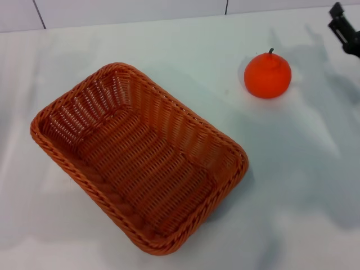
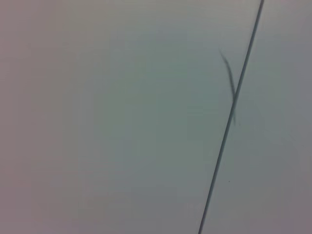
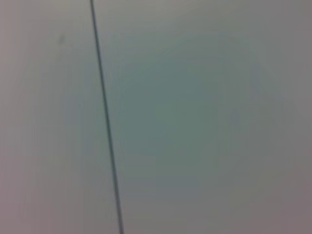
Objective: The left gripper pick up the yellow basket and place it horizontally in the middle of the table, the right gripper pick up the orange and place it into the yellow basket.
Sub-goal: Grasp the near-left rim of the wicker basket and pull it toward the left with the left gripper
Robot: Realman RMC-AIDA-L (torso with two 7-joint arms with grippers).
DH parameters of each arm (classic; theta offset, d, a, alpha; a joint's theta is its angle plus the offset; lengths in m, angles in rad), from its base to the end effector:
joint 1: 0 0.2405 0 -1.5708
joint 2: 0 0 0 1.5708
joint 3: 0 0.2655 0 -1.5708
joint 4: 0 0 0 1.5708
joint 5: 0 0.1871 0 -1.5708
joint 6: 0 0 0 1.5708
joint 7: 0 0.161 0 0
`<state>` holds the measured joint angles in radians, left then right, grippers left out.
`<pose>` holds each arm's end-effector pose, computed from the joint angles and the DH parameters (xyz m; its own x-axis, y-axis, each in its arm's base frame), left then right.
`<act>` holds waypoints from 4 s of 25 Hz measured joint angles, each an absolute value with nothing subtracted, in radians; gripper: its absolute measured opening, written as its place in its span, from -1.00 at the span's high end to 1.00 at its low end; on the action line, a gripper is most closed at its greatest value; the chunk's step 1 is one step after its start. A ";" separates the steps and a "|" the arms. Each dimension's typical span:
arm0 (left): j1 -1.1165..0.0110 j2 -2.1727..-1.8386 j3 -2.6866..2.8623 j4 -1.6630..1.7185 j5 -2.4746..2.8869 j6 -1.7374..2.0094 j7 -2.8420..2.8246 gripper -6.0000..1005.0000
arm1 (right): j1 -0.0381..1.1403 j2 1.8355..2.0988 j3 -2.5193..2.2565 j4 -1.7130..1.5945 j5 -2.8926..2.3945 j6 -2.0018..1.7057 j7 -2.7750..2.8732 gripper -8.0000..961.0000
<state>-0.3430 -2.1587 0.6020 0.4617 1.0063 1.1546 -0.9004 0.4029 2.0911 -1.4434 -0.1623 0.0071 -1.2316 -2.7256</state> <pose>-0.3301 0.3367 0.0543 0.4477 -0.0645 0.8919 0.8756 -0.1709 -0.4519 0.3200 0.3397 0.0244 -0.5661 -0.1269 0.8145 0.8040 0.1329 0.5796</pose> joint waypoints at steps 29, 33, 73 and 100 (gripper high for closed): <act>-0.515 -1.885 0.793 0.685 1.708 1.416 -1.892 -0.64 | 0.396 2.090 -1.386 -0.163 0.000 -1.239 -2.725 -0.95; -0.589 -1.868 0.797 0.754 1.904 1.498 -1.973 -0.64 | 0.399 2.091 -1.395 -0.163 0.000 -1.239 -2.724 -0.95; -0.707 -2.050 0.887 0.904 2.478 1.371 -1.958 -0.64 | 0.391 2.092 -1.430 -0.155 0.000 -1.267 -2.695 -0.96; -0.694 -2.098 0.883 0.965 2.581 1.338 -1.975 0.38 | 0.384 2.092 -1.426 -0.155 0.003 -1.266 -2.683 -0.96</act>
